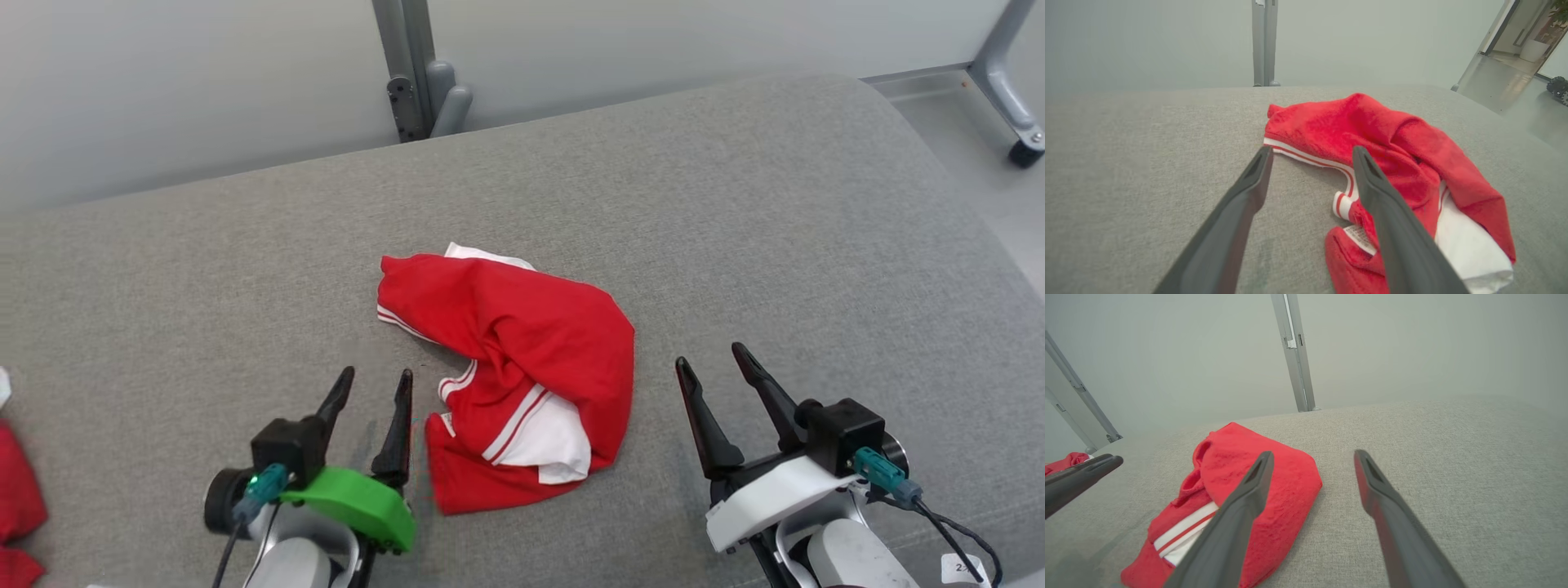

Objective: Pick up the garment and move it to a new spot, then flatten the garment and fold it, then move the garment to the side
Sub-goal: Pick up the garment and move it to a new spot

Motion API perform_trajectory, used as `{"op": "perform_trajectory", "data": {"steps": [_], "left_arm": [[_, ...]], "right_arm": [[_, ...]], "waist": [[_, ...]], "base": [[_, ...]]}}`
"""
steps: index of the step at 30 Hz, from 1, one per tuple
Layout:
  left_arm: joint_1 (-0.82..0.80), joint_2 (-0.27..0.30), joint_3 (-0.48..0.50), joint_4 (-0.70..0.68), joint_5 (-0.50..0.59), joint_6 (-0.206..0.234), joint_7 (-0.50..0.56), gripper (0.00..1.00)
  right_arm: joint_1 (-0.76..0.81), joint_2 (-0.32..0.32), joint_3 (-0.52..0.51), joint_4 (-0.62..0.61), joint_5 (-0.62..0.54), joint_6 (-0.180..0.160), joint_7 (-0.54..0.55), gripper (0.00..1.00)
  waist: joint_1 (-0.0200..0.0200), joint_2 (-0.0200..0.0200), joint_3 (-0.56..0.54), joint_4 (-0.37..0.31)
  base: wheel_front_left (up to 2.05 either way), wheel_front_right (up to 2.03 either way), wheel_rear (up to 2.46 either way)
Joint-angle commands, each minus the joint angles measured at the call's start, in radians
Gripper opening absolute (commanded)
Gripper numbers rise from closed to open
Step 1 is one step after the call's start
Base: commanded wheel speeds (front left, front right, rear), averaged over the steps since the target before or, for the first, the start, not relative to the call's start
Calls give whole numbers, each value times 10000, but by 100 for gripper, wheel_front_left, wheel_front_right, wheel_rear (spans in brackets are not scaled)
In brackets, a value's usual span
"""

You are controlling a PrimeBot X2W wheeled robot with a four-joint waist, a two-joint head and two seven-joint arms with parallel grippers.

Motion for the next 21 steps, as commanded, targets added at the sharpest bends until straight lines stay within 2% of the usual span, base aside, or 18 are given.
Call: {"op": "perform_trajectory", "data": {"steps": [1, 6, 12, 21], "left_arm": [[423, 125, 386, -350, 203, 54, -10, 100], [1643, 139, 1602, -1414, 813, 65, -7, 100], [2499, 34, 2382, -1745, 1159, -61, -7, 100], [2214, -15, 1929, -1798, 720, -236, -8, 100]], "right_arm": [[99, 12, 36, -24, 39, -10, -4, 100], [182, 24, 186, -46, -7, -10, -4, 100], [73, -12, 600, 75, 12, -10, -4, 100], [-526, -138, 1019, 751, -304, -10, -2, 100]], "waist": [[1, 0, -255, 494], [1, 0, -332, 1067], [1, 0, -240, 1611], [1, 0, 109, 2493]], "base": [[0, 0, 0], [0, 0, 0], [0, 0, 0], [0, 0, 0]]}}
